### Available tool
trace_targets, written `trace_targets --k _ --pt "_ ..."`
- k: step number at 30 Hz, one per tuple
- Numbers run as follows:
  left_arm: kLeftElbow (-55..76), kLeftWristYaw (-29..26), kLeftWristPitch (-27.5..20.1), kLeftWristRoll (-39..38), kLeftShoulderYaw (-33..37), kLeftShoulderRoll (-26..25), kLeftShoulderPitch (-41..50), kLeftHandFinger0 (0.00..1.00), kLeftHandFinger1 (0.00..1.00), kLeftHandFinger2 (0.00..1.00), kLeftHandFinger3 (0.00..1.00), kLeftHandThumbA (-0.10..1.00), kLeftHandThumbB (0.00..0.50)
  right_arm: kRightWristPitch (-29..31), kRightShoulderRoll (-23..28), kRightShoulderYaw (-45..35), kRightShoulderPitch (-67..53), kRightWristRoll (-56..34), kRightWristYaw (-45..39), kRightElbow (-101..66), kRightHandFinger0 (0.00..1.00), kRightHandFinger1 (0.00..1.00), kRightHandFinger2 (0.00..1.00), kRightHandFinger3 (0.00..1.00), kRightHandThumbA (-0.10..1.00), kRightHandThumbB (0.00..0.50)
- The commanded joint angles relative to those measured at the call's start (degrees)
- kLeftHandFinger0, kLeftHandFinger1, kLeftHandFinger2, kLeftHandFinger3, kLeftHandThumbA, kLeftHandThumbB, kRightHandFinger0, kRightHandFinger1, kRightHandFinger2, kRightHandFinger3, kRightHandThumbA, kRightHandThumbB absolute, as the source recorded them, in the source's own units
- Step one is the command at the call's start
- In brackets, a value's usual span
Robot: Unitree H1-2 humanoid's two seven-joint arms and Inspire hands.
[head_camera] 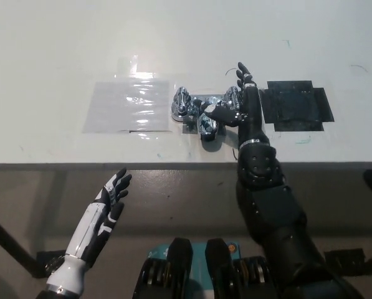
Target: The faucet is at the center of the desk and the robot turn off the faucet by turning the right faucet handle using the right hand
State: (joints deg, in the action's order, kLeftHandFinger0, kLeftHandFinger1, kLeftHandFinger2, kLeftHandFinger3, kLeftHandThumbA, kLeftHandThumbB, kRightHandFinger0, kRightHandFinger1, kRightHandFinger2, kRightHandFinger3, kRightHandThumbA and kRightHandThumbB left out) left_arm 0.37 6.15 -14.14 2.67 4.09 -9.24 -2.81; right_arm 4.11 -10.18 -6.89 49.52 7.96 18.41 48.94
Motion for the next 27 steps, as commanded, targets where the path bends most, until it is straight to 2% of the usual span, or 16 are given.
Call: trace_targets --k 1,8,10,14,18,20,21,25,26,27 --pt "2.6 1.4 -0.6 -0.3 -0.4 -1.8 -2.0 1.00 1.00 1.00 1.00 0.94 0.221 -1.4 -10.8 5.6 7.9 12.7 22.6 -7.7 1.00 1.00 1.00 1.00 1.00 0.114" --pt "2.7 1.7 -0.2 -0.4 -0.4 -2.0 -2.6 1.00 1.00 1.00 1.00 0.93 0.225 -0.4 -11.1 5.9 7.9 12.8 24.6 -6.9 1.00 1.00 1.00 1.00 1.00 0.105" --pt "2.9 1.6 -0.2 0.0 -0.4 -2.2 -2.7 1.00 1.00 1.00 1.00 0.93 0.221 -0.1 -10.8 5.8 7.4 12.2 24.4 -7.8 1.00 1.00 1.00 1.00 1.00 0.118" --pt "2.7 1.4 -0.4 0.4 -0.4 -2.7 -2.8 1.00 1.00 1.00 1.00 0.95 0.214 0.1 -8.6 6.0 5.7 11.9 23.1 -11.6 1.00 1.00 1.00 1.00 1.00 0.138" --pt "2.4 1.4 -0.6 0.0 -0.3 -2.8 -2.9 1.00 1.00 1.00 1.00 0.95 0.217 0.8 -6.4 6.6 3.1 12.1 22.0 -17.8 1.00 1.00 1.00 1.00 1.00 0.119" --pt "2.3 1.3 -0.9 0.0 -0.2 -2.9 -2.9 1.00 1.00 1.00 1.00 0.95 0.209 1.5 -4.9 6.6 1.6 12.8 22.2 -21.7 1.00 1.00 1.00 1.00 1.00 0.132" --pt "2.3 1.2 -0.9 0.0 -0.2 -2.9 -2.8 1.00 1.00 1.00 1.00 0.95 0.210 1.7 -4.5 6.7 1.2 13.0 22.2 -22.7 1.00 1.00 1.00 1.00 1.00 0.160" --pt "2.4 1.0 -0.7 0.0 -0.3 -3.0 -2.7 1.00 1.00 1.00 1.00 0.95 0.210 2.7 -1.1 7.1 -1.0 17.7 24.5 -29.4 1.00 1.00 1.00 1.00 1.00 0.102" --pt "2.4 0.9 -0.7 0.0 -0.4 -3.0 -2.6 1.00 1.00 1.00 1.00 0.95 0.207 3.1 -0.2 7.3 -1.7 19.3 25.0 -31.9 1.00 1.00 1.00 1.00 1.00 0.106" --pt "2.4 0.9 -0.6 0.0 -0.4 -3.0 -2.6 1.00 1.00 1.00 1.00 0.94 0.206 2.2 0.4 7.5 -2.5 20.7 24.9 -34.9 1.00 1.00 1.00 1.00 1.00 0.136"
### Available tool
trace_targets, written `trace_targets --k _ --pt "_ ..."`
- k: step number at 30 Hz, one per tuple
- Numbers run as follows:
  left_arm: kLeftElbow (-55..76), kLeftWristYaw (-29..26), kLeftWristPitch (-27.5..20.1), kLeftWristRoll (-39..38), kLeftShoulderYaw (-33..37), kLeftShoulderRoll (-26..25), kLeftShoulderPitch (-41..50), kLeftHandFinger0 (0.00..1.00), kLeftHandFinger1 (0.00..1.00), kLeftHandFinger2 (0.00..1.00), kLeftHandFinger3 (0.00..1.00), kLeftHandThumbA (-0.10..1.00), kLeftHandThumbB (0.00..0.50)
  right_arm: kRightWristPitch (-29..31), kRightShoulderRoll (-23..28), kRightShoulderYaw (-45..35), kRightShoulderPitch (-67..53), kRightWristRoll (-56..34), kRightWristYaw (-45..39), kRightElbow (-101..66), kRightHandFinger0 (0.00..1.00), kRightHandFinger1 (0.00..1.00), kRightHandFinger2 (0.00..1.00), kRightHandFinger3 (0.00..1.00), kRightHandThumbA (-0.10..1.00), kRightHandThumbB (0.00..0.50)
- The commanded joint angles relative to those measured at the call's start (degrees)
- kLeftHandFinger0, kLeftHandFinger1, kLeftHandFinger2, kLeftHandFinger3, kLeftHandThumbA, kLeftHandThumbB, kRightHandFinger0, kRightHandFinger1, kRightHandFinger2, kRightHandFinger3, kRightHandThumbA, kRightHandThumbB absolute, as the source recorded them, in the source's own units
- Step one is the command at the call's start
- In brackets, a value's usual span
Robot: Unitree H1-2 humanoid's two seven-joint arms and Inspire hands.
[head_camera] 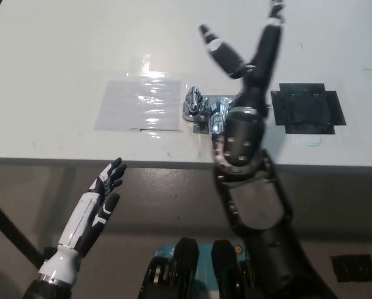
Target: The faucet is at the center of the desk and the robot turn off the faucet by turning the right faucet handle using the right hand
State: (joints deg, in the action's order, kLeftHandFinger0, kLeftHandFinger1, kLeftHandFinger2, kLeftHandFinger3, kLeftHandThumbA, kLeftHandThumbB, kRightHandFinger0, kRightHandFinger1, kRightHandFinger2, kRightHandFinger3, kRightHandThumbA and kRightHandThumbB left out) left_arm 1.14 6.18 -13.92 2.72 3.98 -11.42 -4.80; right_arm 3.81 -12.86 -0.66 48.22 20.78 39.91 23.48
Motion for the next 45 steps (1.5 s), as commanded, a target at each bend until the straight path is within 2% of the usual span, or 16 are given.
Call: trace_targets --k 1,2,4,8,12,14,20,21,25,26,34,35,37,41,43,45 --pt "1.6 0.9 -0.9 0.0 -0.3 -0.9 -0.6 1.00 1.00 1.00 1.00 0.94 0.206 2.1 3.2 1.4 -1.4 8.2 3.3 -10.1 1.00 1.00 1.00 1.00 1.00 0.138" --pt "1.4 0.8 -1.2 0.1 -0.3 -0.8 -0.4 1.00 1.00 1.00 1.00 0.94 0.204 1.2 3.9 2.0 -4.0 9.1 0.8 -17.8 1.00 1.00 1.00 1.00 1.00 0.167" --pt "1.2 0.9 -1.3 -0.3 -0.4 -0.7 -0.5 1.00 1.00 1.00 1.00 0.94 0.203 0.8 4.5 2.7 -5.6 9.8 -0.9 -22.5 1.00 1.00 1.00 1.00 1.00 0.176" --pt "1.4 1.2 -0.6 -0.7 -0.3 -0.8 -0.5 1.00 1.00 1.00 1.00 0.94 0.208 6.2 9.2 6.9 -15.8 11.1 -8.2 -39.5 1.00 1.00 1.00 1.00 1.00 0.208" --pt "1.6 1.3 -0.6 -0.9 -0.2 -0.8 -0.5 1.00 1.00 1.00 1.00 0.94 0.207 8.3 11.7 9.0 -21.9 9.7 -10.9 -45.1 1.00 1.00 1.00 1.00 1.00 0.177" --pt "1.8 1.2 -0.5 -0.8 -0.2 -0.7 -0.5 1.00 1.00 1.00 1.00 0.94 0.207 9.5 15.2 10.9 -27.7 7.0 -14.3 -48.0 1.00 1.00 1.00 1.00 1.00 0.144" --pt "1.8 0.8 -0.8 -0.5 -0.1 -0.1 0.4 1.00 1.00 1.00 1.00 0.94 0.207 14.2 22.5 13.1 -39.1 0.6 -17.2 -44.4 1.00 1.00 1.00 1.00 1.00 0.147" --pt "1.8 0.7 -1.1 -0.6 -0.1 -0.1 0.6 1.00 1.00 1.00 1.00 0.94 0.208 14.3 23.5 12.9 -41.1 -1.2 -17.5 -43.1 1.00 1.00 1.00 1.00 1.00 0.160" --pt "1.7 0.7 -1.0 -2.2 -0.5 0.6 0.9 1.00 1.00 1.00 1.00 0.96 0.241 16.7 24.4 11.2 -44.4 -5.4 -17.3 -38.0 1.00 1.00 1.00 1.00 1.00 0.145" --pt "1.5 0.5 -1.4 -2.3 -0.7 0.6 1.1 1.00 1.00 1.00 1.00 0.98 0.251 17.4 24.4 10.9 -45.2 -5.5 -17.2 -36.0 1.00 1.00 1.00 1.00 1.00 0.127" --pt "1.6 0.2 -1.5 -3.0 -1.6 0.8 2.2 1.00 1.00 1.00 1.00 1.00 0.275 20.4 23.3 10.1 -48.0 -9.0 -19.4 -24.5 1.00 1.00 1.00 1.00 1.00 0.165" --pt "1.5 0.3 -1.7 -3.0 -1.6 0.8 2.2 1.00 1.00 1.00 1.00 1.00 0.272 20.4 23.0 9.9 -47.9 -9.8 -19.8 -23.7 1.00 1.00 1.00 1.00 1.00 0.128" --pt "1.6 0.4 -1.5 -3.7 -1.8 0.9 2.7 1.00 1.00 1.00 1.00 1.00 0.286 21.6 22.3 9.8 -47.3 -12.2 -20.8 -21.5 1.00 1.00 1.00 1.00 1.00 0.155" --pt "1.8 0.4 -0.5 -4.7 -1.9 1.4 2.9 1.00 1.00 1.00 1.00 0.99 0.298 23.1 21.8 9.5 -46.3 -12.6 -22.2 -18.7 1.00 1.00 1.00 1.00 1.00 0.147" --pt "1.3 0.1 -1.0 -4.6 -2.2 1.5 2.7 1.00 1.00 1.00 1.00 0.99 0.290 22.7 21.6 10.0 -46.0 -14.5 -24.4 -17.8 1.00 1.00 1.00 1.00 1.00 0.185" --pt "1.1 0.0 -1.2 -4.7 -2.3 1.5 2.6 1.00 1.00 1.00 1.00 0.98 0.299 22.3 21.5 10.1 -45.9 -14.9 -25.1 -17.8 1.00 1.00 1.00 1.00 1.00 0.189"
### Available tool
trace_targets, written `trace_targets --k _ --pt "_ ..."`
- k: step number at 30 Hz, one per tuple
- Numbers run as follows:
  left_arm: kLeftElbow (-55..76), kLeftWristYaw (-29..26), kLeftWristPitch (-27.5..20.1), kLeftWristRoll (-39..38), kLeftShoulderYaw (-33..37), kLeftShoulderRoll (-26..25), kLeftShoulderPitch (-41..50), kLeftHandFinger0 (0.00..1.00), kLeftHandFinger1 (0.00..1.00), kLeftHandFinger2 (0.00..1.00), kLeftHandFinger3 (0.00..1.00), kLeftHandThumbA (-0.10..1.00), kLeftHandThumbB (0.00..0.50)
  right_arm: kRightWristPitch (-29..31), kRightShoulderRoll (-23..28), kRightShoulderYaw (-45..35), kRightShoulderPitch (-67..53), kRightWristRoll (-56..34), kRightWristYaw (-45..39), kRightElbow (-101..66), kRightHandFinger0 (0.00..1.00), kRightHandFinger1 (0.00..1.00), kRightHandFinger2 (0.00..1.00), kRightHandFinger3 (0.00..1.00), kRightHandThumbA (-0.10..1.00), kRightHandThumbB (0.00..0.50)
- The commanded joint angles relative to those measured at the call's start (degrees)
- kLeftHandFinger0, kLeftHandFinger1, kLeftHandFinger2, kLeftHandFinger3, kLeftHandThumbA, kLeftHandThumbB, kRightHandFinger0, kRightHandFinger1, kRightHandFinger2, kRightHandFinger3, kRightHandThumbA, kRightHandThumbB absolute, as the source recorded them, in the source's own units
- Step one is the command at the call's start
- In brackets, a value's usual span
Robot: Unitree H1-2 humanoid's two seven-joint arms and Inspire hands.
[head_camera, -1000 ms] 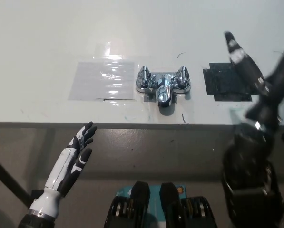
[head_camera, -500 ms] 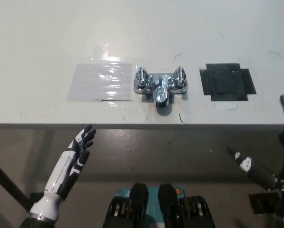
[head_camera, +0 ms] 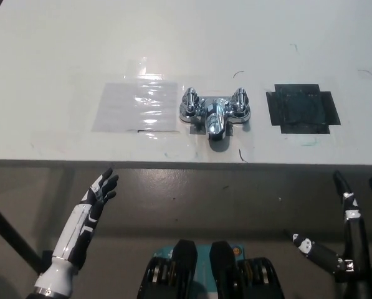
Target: The faucet is at the center of the desk and the robot turn off the faucet by turning the right faucet handle using the right hand
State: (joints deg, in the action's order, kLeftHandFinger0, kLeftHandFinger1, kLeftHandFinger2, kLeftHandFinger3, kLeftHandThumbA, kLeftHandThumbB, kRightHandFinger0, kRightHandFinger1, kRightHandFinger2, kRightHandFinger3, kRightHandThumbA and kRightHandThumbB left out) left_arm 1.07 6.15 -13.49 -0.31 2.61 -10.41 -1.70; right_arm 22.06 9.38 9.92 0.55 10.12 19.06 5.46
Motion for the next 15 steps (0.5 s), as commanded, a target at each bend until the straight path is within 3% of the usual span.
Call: trace_targets --k 1,4,15 --pt "1.1 -0.1 -1.6 -1.7 -1.1 0.6 -0.5 1.00 1.00 1.00 1.00 0.98 0.302 3.8 -0.8 -0.3 1.7 -4.5 -4.7 0.2 1.00 1.00 1.00 1.00 1.00 0.190" --pt "0.7 0.3 -1.7 -2.6 -1.3 0.6 -0.4 1.00 1.00 1.00 1.00 0.97 0.298 3.3 -1.2 -0.1 1.2 -3.4 -5.7 0.3 1.00 1.00 1.00 1.00 1.00 0.171" --pt "0.1 0.0 -2.3 -2.2 -1.6 0.3 -0.1 1.00 1.00 1.00 1.00 0.98 0.298 3.2 -2.1 -1.0 1.6 -3.6 -8.4 2.1 1.00 1.00 1.00 1.00 1.00 0.174"
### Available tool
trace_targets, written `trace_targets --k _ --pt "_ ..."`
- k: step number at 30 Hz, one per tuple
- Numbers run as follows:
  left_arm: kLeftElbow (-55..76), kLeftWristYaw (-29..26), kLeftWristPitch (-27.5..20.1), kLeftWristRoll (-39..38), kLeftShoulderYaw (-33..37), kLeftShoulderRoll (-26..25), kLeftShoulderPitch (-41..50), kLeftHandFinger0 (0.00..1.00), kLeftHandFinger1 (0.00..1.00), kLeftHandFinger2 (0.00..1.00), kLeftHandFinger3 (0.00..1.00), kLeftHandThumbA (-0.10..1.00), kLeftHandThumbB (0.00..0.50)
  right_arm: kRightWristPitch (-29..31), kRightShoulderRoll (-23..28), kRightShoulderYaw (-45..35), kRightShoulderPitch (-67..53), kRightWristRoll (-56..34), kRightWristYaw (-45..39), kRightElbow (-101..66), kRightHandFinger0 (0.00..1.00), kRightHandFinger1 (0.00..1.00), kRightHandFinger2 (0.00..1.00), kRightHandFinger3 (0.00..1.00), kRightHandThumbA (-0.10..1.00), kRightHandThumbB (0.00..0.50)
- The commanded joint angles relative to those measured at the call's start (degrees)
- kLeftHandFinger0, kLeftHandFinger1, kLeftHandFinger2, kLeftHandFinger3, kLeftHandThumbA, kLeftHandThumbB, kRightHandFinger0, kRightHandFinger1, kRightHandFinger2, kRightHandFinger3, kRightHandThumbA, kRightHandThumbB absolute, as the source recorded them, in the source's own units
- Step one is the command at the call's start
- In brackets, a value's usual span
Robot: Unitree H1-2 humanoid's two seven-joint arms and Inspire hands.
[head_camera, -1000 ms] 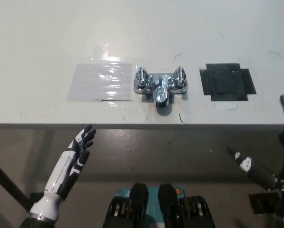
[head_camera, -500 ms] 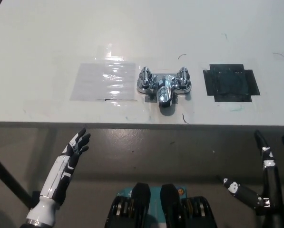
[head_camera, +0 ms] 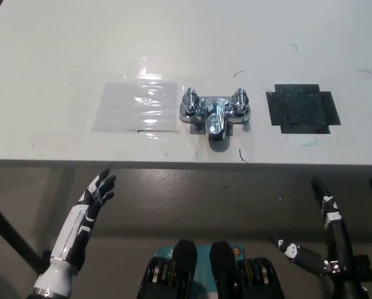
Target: The faucet is at the center of the desk and the robot turn off the faucet by turning the right faucet handle using the right hand
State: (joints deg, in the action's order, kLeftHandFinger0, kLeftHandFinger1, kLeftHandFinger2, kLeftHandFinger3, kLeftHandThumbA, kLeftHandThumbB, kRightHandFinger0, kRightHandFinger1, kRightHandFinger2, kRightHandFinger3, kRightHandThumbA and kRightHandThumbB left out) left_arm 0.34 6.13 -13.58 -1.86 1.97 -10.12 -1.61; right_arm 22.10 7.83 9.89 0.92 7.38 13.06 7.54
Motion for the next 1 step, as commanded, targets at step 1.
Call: trace_targets --k 1 --pt "0.8 0.1 -2.2 -0.7 -0.9 0.1 -0.2 1.00 1.00 1.00 1.00 0.98 0.298 3.1 -0.5 -0.9 1.2 -0.8 -2.4 0.0 1.00 1.00 1.00 1.00 1.00 0.174"
